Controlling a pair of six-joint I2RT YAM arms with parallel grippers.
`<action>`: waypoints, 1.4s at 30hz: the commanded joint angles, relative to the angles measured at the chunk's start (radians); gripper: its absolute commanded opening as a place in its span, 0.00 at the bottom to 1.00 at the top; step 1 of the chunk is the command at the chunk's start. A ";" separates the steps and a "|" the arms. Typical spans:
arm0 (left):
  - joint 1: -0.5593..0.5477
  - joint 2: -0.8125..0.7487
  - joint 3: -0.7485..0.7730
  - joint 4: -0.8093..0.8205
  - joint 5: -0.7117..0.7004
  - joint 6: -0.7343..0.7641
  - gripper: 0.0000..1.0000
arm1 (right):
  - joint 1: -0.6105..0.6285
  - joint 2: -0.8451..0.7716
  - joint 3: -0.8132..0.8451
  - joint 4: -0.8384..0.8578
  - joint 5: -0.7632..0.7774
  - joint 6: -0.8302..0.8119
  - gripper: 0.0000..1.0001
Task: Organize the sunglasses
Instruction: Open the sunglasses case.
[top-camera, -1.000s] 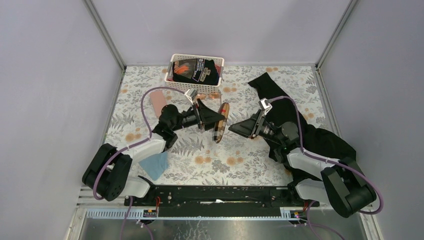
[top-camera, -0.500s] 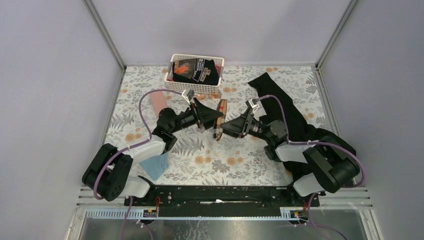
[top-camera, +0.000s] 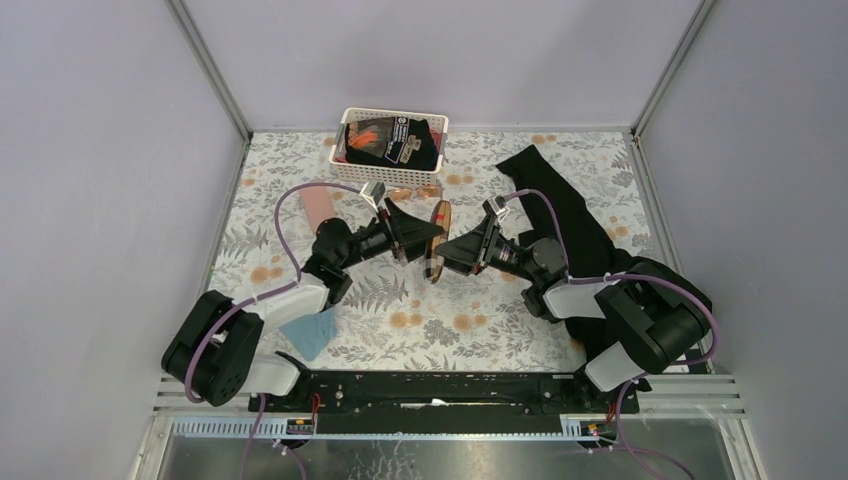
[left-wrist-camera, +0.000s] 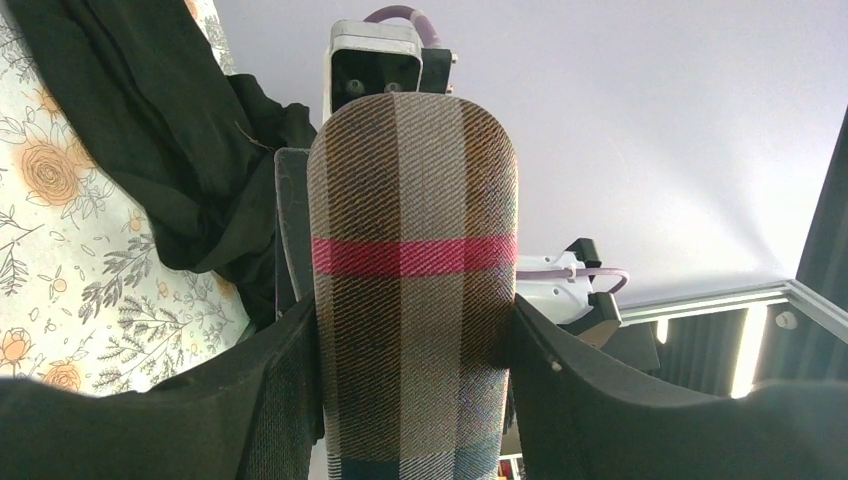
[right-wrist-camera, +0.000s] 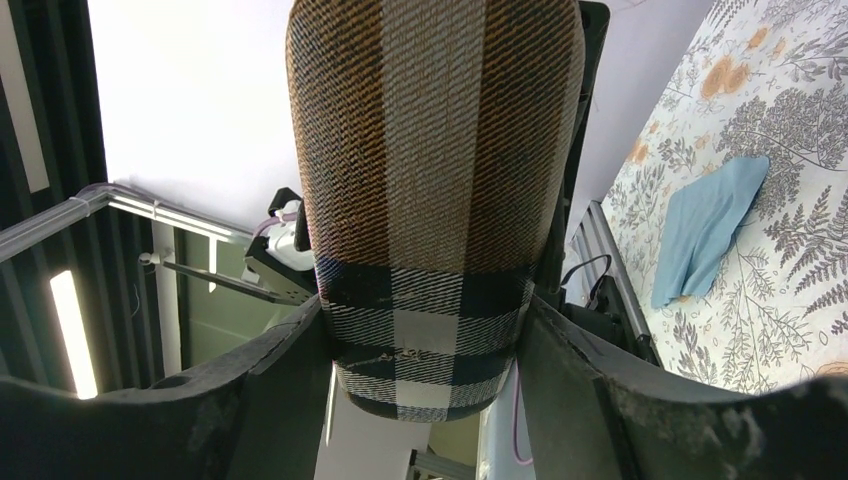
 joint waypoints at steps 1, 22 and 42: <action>0.001 -0.046 0.030 -0.041 0.000 0.065 0.42 | 0.008 -0.015 -0.006 0.194 0.007 0.010 0.07; 0.006 -0.066 0.154 -0.446 0.078 0.290 0.89 | 0.004 -0.041 -0.018 0.051 -0.132 -0.072 0.00; 0.016 -0.134 0.146 -0.549 0.058 0.347 0.88 | -0.003 -0.045 -0.036 0.000 -0.122 -0.070 0.00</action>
